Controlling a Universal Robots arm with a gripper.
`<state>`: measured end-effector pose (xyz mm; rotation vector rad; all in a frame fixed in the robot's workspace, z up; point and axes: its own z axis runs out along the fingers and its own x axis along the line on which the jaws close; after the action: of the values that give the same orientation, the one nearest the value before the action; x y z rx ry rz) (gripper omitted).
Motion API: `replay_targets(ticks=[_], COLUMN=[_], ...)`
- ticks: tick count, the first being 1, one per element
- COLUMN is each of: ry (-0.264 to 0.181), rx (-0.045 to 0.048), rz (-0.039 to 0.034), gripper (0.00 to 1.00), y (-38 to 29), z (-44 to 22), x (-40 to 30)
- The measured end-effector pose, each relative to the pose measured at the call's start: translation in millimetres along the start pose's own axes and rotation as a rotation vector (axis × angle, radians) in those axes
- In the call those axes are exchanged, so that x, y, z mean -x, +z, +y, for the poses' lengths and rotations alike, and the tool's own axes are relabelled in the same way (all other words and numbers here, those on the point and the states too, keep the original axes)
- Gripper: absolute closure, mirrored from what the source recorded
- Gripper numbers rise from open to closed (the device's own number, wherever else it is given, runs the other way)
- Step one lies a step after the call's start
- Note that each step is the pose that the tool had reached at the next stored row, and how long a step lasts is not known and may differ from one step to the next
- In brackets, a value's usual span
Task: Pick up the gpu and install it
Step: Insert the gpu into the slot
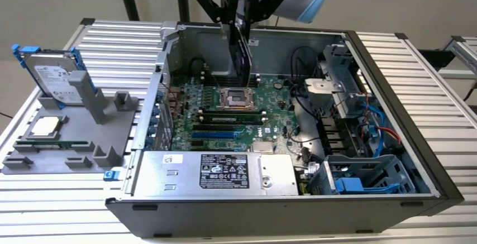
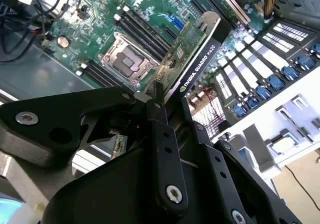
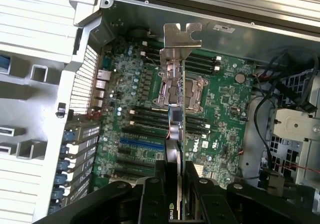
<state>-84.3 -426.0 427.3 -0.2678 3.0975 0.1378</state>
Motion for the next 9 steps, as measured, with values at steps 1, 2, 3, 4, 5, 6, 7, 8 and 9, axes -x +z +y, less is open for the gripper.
replay_targets(ticks=[1, 2, 3, 4, 5, 6, 7, 8, 9], ry=[-0.003, -0.006, -0.009, -0.012, -0.015, -0.018, -0.021, -0.024, -0.027], rx=[0.0001, 0.0003, 0.0003, 0.0005, 0.0006, 0.0007, 0.0008, 0.0009, 0.0010], rz=[0.0002, 0.0005, 0.0008, 0.0010, 0.0013, 0.0016, 0.0018, 0.0020, 0.0023], gripper=[1.00, 1.00, 1.00, 1.00, 1.00, 1.00, 1.00, 1.00, 1.00], y=[0.0, 0.0, 0.0, 0.0, 0.0, 0.0, 0.0, 0.0, 0.0], z=[0.0, 0.0, 0.0, 0.0, 0.0, 0.0, 0.0, 0.0, 0.0], x=[0.0, 0.0, 0.0, 0.0, 0.0, 0.0, 0.0, 0.0, 0.0])
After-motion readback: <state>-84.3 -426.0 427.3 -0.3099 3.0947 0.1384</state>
